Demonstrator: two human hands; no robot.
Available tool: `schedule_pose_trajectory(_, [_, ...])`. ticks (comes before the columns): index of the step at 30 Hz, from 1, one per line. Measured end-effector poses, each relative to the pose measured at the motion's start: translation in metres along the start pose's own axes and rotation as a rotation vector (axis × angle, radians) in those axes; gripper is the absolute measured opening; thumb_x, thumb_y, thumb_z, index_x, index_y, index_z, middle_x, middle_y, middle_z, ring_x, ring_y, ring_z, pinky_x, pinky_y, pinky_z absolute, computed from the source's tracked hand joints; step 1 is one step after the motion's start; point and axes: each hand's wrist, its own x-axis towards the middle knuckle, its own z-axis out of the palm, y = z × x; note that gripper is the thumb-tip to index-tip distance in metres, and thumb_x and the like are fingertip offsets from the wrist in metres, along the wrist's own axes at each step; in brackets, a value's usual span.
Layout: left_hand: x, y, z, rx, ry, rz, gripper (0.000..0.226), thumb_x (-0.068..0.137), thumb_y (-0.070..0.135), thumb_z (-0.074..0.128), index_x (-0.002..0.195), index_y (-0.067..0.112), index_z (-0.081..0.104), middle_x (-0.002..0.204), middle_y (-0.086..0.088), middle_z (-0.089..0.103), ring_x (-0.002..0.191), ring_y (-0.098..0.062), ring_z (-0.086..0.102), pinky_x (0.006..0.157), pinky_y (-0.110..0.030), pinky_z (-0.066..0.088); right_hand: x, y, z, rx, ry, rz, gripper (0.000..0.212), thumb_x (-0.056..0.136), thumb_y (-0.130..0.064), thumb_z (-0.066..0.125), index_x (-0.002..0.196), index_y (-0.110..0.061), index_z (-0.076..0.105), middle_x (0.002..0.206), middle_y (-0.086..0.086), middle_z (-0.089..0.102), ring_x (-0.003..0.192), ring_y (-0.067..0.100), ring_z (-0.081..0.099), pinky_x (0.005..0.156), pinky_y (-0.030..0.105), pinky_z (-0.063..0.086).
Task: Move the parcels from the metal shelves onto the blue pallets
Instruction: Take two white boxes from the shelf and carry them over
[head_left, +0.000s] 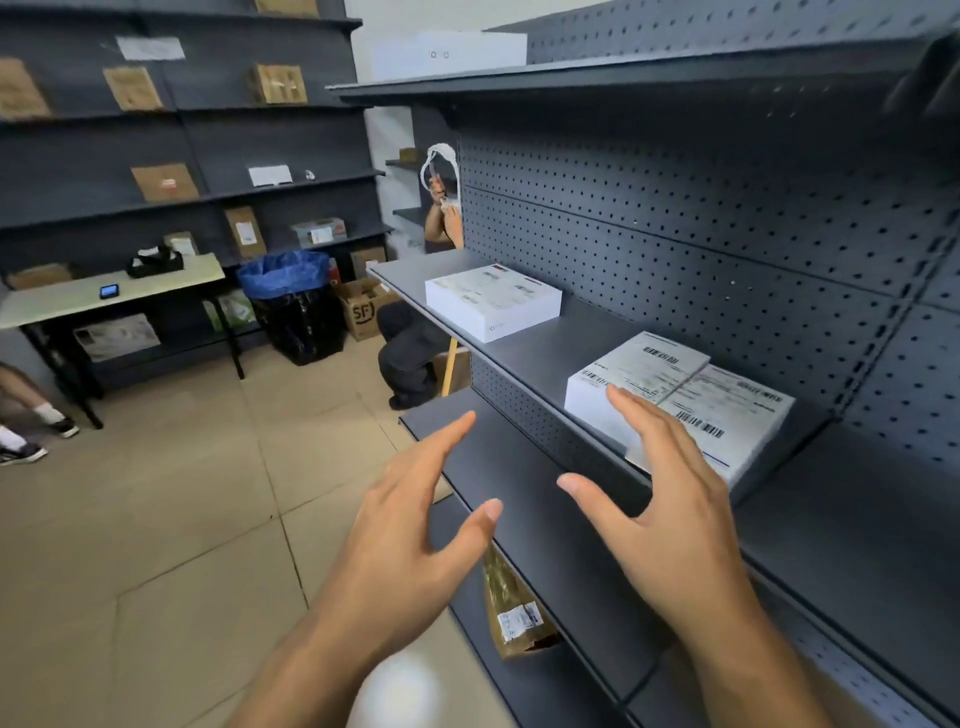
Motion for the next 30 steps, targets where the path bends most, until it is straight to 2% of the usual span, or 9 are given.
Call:
schedule_pose_trajectory(3, [0.029, -0.007, 0.012, 0.006, -0.013, 0.016, 0.065, 0.089, 0.056, 0.056, 0.148, 0.057, 0.028, 0.147, 0.042, 0.036, 0.138, 0.019, 0.027, 0.098, 0.007, 0.012, 0.020, 0.014, 0.003, -0.005, 0.052, -0.002, 0.074, 0.081, -0.035, 0.084, 0.146, -0.039, 0.049, 0.144, -0.027, 0.047, 0.139, 0.000, 0.042, 0.111, 0.003, 0.021])
schedule_pose_trajectory(7, [0.060, -0.011, 0.034, -0.010, -0.040, 0.057, 0.062, 0.090, 0.061, 0.054, 0.146, 0.060, 0.026, 0.146, 0.041, 0.036, 0.137, 0.018, 0.028, 0.104, 0.003, 0.015, 0.036, 0.033, 0.004, -0.041, 0.109, -0.035, 0.073, 0.082, -0.036, 0.084, 0.145, -0.039, 0.048, 0.142, -0.035, 0.041, 0.144, 0.007, 0.040, 0.114, 0.010, 0.024])
schedule_pose_trajectory(9, [0.073, -0.011, 0.046, -0.027, -0.088, 0.099, 0.064, 0.087, 0.066, 0.050, 0.146, 0.061, 0.025, 0.147, 0.040, 0.036, 0.140, 0.012, 0.030, 0.115, -0.014, 0.025, 0.042, 0.042, 0.002, -0.049, 0.115, -0.008, 0.072, 0.082, -0.041, 0.080, 0.146, -0.040, 0.048, 0.143, -0.028, 0.044, 0.145, 0.011, 0.040, 0.114, 0.014, 0.026])
schedule_pose_trajectory(12, [0.096, -0.008, 0.059, -0.066, -0.154, 0.142, 0.065, 0.086, 0.066, 0.050, 0.147, 0.059, 0.027, 0.147, 0.040, 0.037, 0.139, 0.005, 0.038, 0.114, -0.034, 0.040, 0.052, 0.054, -0.007, -0.079, 0.164, 0.021, 0.072, 0.081, -0.039, 0.082, 0.146, -0.036, 0.050, 0.141, -0.028, 0.043, 0.143, 0.013, 0.043, 0.115, 0.018, 0.030])
schedule_pose_trajectory(16, [0.130, -0.001, 0.078, -0.077, -0.199, 0.257, 0.064, 0.090, 0.055, 0.056, 0.150, 0.050, 0.032, 0.150, 0.031, 0.039, 0.143, 0.003, 0.034, 0.116, -0.031, 0.037, 0.057, 0.068, -0.019, -0.133, 0.207, 0.097, 0.078, 0.078, -0.032, 0.085, 0.147, -0.036, 0.050, 0.140, -0.033, 0.041, 0.142, 0.009, 0.042, 0.117, 0.014, 0.026])
schedule_pose_trajectory(19, [0.158, 0.007, 0.091, -0.050, -0.279, 0.373, 0.067, 0.088, 0.059, 0.053, 0.150, 0.046, 0.033, 0.151, 0.029, 0.038, 0.145, 0.004, 0.029, 0.117, -0.016, 0.026, 0.053, 0.074, -0.026, -0.229, 0.247, 0.191, 0.079, 0.077, -0.037, 0.085, 0.147, -0.035, 0.050, 0.145, -0.020, 0.047, 0.145, 0.010, 0.039, 0.121, 0.027, 0.028])
schedule_pose_trajectory(22, [0.188, 0.015, 0.106, -0.019, -0.334, 0.521, 0.068, 0.088, 0.058, 0.050, 0.152, 0.040, 0.033, 0.153, 0.024, 0.039, 0.145, 0.004, 0.028, 0.114, -0.007, 0.018, 0.050, 0.077, -0.037, -0.352, 0.295, 0.264, 0.079, 0.079, -0.054, 0.076, 0.150, -0.035, 0.046, 0.151, -0.014, 0.046, 0.147, 0.010, 0.036, 0.122, 0.035, 0.029])
schedule_pose_trajectory(27, [0.228, 0.014, 0.126, -0.047, -0.436, 0.670, 0.070, 0.087, 0.058, 0.052, 0.152, 0.038, 0.034, 0.151, 0.019, 0.041, 0.145, -0.001, 0.028, 0.117, -0.021, 0.028, 0.048, 0.072, -0.035, -0.448, 0.367, 0.355, 0.080, 0.080, -0.066, 0.064, 0.151, -0.033, 0.045, 0.153, -0.012, 0.046, 0.147, 0.010, 0.036, 0.121, 0.030, 0.028])
schedule_pose_trajectory(30, [0.247, 0.011, 0.135, 0.032, -0.546, 0.750, 0.075, 0.086, 0.063, 0.048, 0.154, 0.039, 0.028, 0.156, 0.020, 0.033, 0.149, -0.001, 0.019, 0.122, -0.031, 0.027, 0.047, 0.072, -0.025, -0.519, 0.355, 0.431, 0.081, 0.081, -0.069, 0.061, 0.151, -0.033, 0.045, 0.153, -0.009, 0.047, 0.145, 0.012, 0.040, 0.117, 0.018, 0.024])
